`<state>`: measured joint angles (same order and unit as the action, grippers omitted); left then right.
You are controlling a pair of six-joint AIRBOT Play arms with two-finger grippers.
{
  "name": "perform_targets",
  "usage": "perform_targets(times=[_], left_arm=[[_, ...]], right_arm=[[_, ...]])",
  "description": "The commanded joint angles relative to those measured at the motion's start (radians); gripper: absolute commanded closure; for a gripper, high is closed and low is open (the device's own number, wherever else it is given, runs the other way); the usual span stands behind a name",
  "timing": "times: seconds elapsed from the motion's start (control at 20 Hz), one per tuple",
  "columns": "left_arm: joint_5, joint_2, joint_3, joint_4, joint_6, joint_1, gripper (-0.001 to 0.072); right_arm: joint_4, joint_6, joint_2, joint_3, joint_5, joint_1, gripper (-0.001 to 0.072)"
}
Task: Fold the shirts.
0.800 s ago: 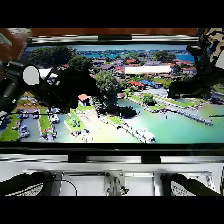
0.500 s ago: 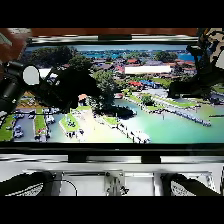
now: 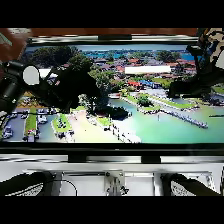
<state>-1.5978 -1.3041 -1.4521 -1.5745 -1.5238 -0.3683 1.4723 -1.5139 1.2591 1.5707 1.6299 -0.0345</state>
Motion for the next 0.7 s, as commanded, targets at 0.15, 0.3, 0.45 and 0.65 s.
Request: perform_targets(times=[0.15,0.3,0.45,0.65], left_arm=[[0.153,-0.003,-0.001,0.013,0.003,0.0,-0.0013],[0.282,-0.019,-0.001,0.068,0.001,0.0,-0.0013],[0.353,-0.064,-0.001,0.019,-0.039,0.0,-0.0013],[0.388,-0.145,-0.001,0.005,-0.04,0.002,-0.0013]], right_arm=[[0.0,0.0,0.0,0.001,-0.197,-0.001,0.0033],[-0.012,-0.03,0.0,0.0,-0.184,-0.001,0.0033],[0.015,-0.029,0.0,0.0,-0.142,-0.001,0.0033],[0.032,-0.012,0.0,0.0,-0.214,0.0,0.0033]])
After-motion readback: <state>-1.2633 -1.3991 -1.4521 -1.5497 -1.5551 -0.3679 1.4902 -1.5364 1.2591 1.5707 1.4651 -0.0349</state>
